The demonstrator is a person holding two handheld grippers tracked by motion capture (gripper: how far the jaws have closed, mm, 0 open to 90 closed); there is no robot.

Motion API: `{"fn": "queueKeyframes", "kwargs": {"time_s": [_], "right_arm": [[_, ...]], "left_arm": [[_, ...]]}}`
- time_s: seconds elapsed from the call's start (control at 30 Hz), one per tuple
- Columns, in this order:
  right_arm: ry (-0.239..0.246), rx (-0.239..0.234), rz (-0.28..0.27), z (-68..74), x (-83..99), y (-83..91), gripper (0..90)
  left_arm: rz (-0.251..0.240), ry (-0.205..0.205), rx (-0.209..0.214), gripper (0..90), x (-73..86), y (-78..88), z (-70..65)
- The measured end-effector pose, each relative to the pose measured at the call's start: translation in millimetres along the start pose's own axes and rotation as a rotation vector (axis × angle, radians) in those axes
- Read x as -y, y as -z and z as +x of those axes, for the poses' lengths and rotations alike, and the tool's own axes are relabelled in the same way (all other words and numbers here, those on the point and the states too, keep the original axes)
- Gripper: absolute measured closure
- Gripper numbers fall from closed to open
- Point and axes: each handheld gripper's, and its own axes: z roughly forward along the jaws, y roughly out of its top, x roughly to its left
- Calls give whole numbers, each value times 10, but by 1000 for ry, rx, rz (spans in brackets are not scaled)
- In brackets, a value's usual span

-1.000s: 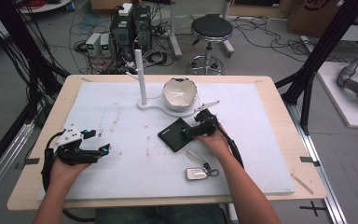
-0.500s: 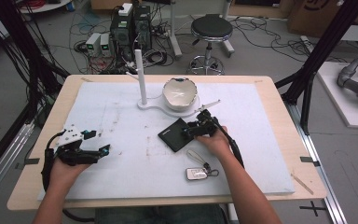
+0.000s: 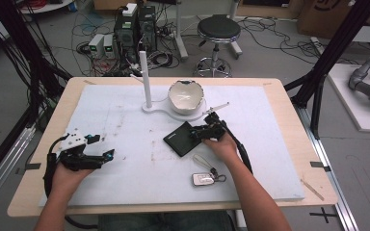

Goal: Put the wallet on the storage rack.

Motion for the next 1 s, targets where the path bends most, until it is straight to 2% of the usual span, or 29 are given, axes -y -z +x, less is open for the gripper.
{"fn": "queueKeyframes", "kwargs": {"time_s": [0.03,0.27,0.33,0.37,0.4,0.43,0.57,0.7,0.73,0.83,1.0], "right_arm": [[-7,0,-4,0,0,10,762],[-22,-8,-36,-5,-7,54,823],[-14,5,-55,29,-23,83,827],[-4,25,-82,77,-45,133,833],[-4,25,-82,77,-45,133,833],[5,32,-111,118,-71,200,837],[35,51,-161,217,-121,349,839],[57,57,-170,284,-174,436,840],[78,60,-192,335,-221,506,842],[97,63,-213,397,-307,588,844],[122,66,-221,438,-426,638,847]], "left_arm": [[2,1,1,181,2,0,2],[9,0,-6,181,-2,5,3],[5,2,-6,181,-1,11,6],[5,3,-6,181,-1,14,8],[5,3,-7,181,-1,16,11],[3,6,-7,181,-1,23,13],[-2,9,-3,181,-3,34,15],[-7,11,-8,180,-7,40,14],[-7,8,-8,181,-11,50,14],[-12,9,-11,181,-14,62,15],[-16,15,-11,181,-14,72,15]]}}
